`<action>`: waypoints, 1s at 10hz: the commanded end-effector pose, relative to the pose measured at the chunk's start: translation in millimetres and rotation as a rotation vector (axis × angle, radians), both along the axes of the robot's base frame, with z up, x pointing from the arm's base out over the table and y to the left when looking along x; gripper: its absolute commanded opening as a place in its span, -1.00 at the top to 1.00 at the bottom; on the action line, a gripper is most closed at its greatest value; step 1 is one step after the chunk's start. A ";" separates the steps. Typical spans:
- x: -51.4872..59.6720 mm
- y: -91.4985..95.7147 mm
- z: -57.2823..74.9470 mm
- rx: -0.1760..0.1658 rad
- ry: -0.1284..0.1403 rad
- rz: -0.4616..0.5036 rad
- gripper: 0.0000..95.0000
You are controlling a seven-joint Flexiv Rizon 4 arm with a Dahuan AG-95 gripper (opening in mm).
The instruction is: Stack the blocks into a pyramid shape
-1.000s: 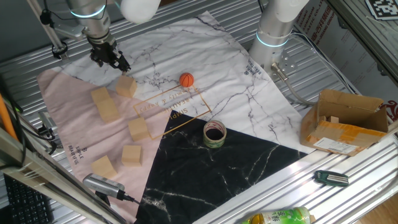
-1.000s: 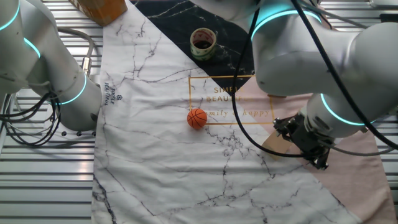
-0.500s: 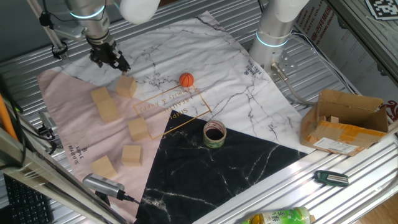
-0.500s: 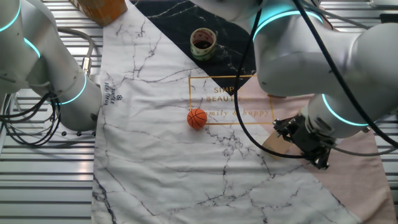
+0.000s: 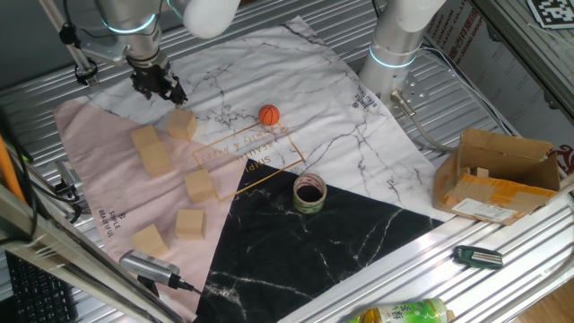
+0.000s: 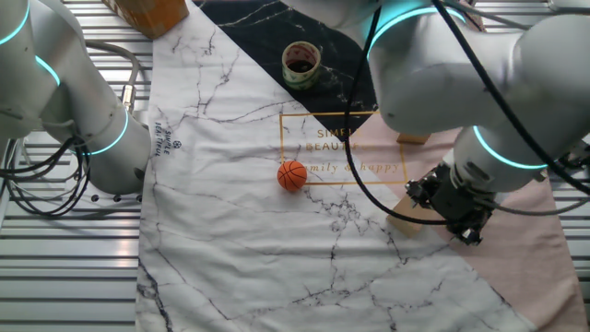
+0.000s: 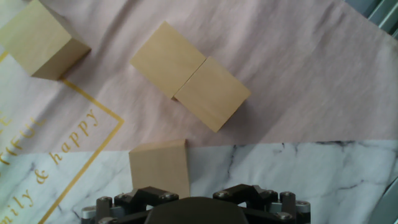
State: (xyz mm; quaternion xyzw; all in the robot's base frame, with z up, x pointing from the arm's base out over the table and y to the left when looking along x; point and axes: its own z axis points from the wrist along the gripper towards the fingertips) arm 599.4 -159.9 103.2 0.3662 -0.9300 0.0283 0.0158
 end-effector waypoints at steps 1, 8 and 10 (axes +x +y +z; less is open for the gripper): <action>1.7 0.2 -0.9 0.092 0.054 -0.048 -0.60; 1.7 0.2 -0.9 0.112 -0.001 -0.088 -0.60; 1.7 0.2 -0.9 0.111 -0.016 -0.092 -0.60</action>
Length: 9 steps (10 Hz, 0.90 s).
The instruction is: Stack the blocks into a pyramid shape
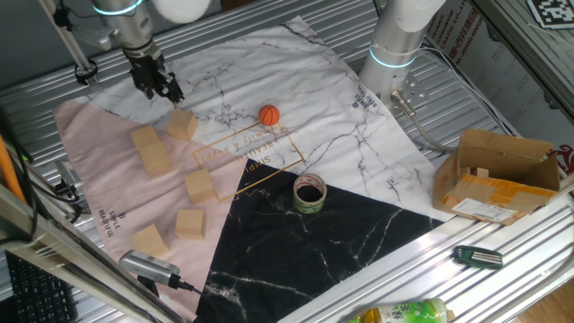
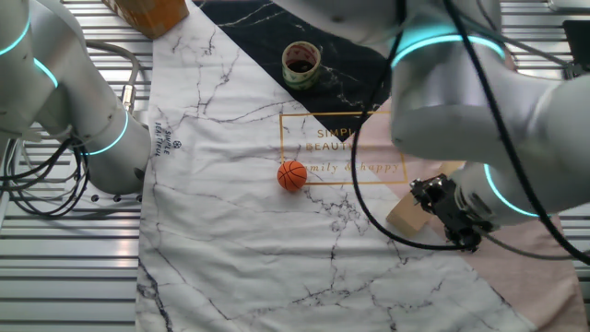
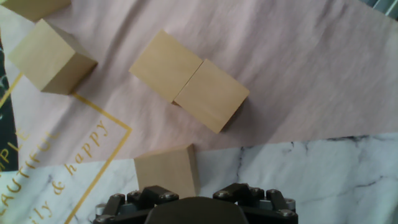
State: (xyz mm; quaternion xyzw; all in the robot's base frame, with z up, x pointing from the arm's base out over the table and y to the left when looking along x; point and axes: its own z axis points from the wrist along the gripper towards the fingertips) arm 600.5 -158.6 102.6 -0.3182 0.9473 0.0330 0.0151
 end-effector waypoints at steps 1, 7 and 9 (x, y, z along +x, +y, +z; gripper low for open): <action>0.6 -1.1 -0.3 -0.025 0.000 0.008 -0.60; -6.6 7.2 -1.9 -0.032 -0.008 0.001 -0.60; -11.9 12.5 -8.4 -0.034 -0.011 -0.005 -0.60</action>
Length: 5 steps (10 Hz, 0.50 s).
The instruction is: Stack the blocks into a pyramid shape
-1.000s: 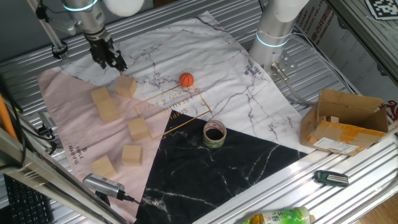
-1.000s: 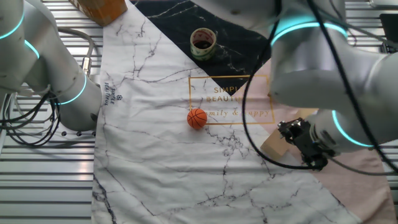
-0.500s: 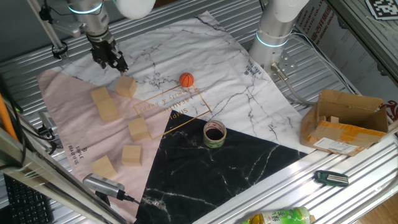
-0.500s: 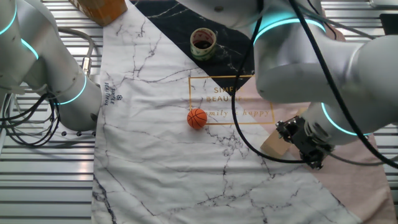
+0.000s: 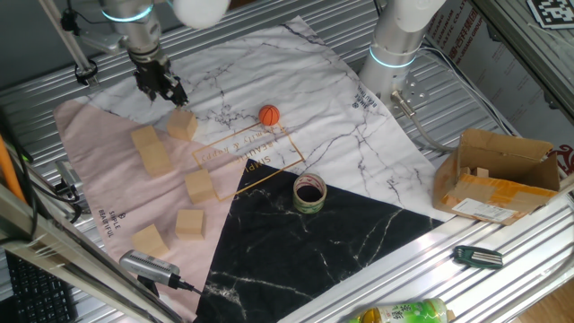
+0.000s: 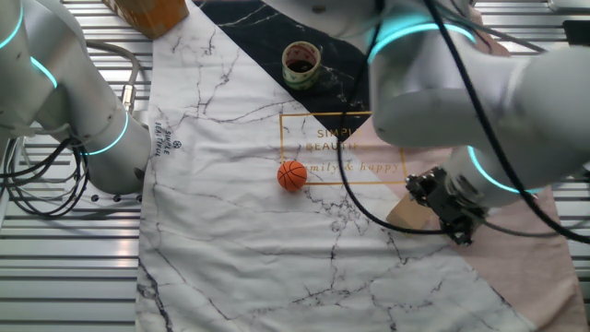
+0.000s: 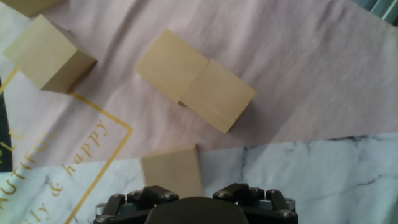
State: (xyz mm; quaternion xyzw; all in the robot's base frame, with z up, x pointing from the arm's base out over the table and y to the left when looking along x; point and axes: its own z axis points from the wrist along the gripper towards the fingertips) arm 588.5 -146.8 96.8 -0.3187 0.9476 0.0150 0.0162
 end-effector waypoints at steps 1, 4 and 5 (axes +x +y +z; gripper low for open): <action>-1.5 2.0 -5.4 -0.001 0.001 -0.005 -0.60; -7.2 6.0 -11.8 -0.005 -0.005 0.004 -0.60; -6.5 7.3 -13.3 -0.005 -0.013 0.011 -1.00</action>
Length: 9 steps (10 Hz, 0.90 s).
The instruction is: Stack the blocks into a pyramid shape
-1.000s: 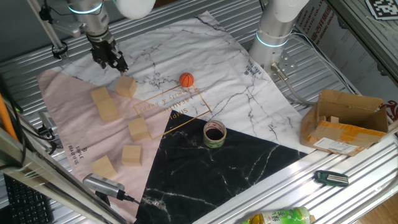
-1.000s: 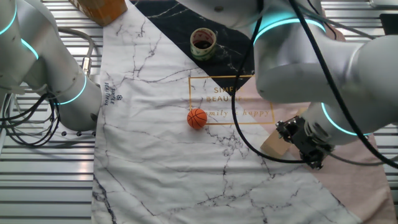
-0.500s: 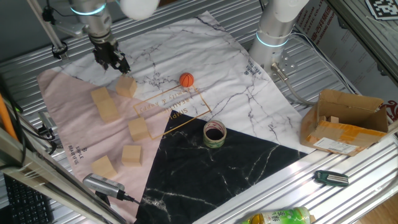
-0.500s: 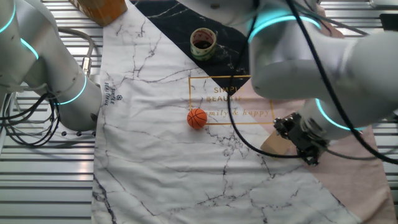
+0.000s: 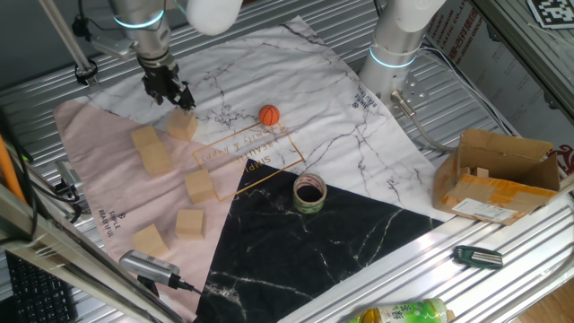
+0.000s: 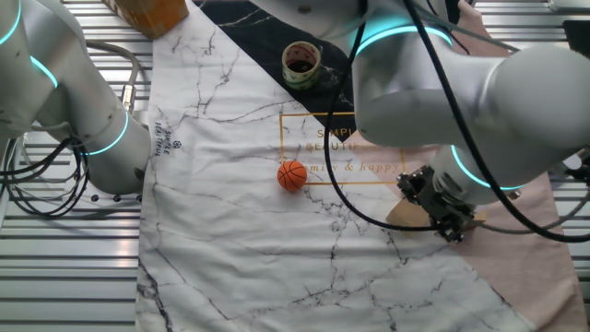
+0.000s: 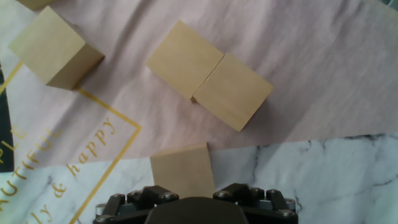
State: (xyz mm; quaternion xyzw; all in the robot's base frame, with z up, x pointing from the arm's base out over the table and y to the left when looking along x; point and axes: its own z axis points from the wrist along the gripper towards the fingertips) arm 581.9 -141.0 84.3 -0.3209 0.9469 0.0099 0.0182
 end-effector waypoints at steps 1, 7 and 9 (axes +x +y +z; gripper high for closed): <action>2.0 4.5 -3.4 0.003 -0.007 0.008 -1.00; 4.7 12.4 -11.3 -0.003 -0.008 0.014 -1.00; 5.0 13.4 -12.4 -0.005 -0.007 0.015 -1.00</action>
